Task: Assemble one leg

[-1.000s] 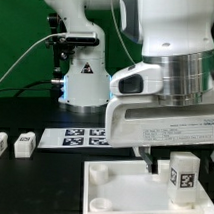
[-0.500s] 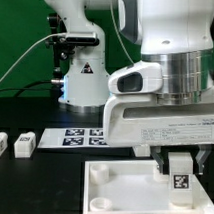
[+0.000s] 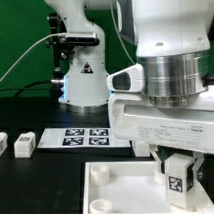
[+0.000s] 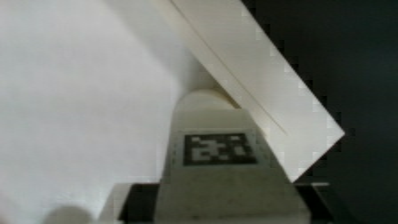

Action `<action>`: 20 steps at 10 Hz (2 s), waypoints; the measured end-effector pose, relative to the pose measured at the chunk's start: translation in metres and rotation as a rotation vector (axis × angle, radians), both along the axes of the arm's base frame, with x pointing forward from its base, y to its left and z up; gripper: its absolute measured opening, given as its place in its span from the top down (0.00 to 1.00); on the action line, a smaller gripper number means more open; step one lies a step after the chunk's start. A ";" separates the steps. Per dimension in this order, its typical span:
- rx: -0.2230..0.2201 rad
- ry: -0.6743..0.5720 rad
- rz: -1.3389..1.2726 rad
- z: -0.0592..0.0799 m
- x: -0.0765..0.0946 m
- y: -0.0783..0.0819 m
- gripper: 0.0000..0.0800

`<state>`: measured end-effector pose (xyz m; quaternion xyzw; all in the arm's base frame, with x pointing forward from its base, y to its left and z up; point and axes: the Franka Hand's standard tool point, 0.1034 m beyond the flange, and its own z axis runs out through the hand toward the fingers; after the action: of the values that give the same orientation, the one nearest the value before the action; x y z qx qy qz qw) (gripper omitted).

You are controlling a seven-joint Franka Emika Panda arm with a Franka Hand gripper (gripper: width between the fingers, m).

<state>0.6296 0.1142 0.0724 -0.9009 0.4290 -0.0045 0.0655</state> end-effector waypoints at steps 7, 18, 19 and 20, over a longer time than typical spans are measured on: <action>0.101 0.089 -0.774 -0.002 0.000 0.005 0.64; -0.093 -0.032 0.785 0.005 0.000 0.002 0.19; -0.075 -0.027 0.692 0.004 0.000 0.004 0.34; -0.075 -0.025 0.675 0.003 0.000 0.003 0.34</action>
Offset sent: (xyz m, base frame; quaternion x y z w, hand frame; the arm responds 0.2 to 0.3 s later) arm 0.0107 0.0080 -0.0037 0.0491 -0.0188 0.3754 0.9254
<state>0.6292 0.1168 0.0754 -0.9938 0.1053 -0.0094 0.0353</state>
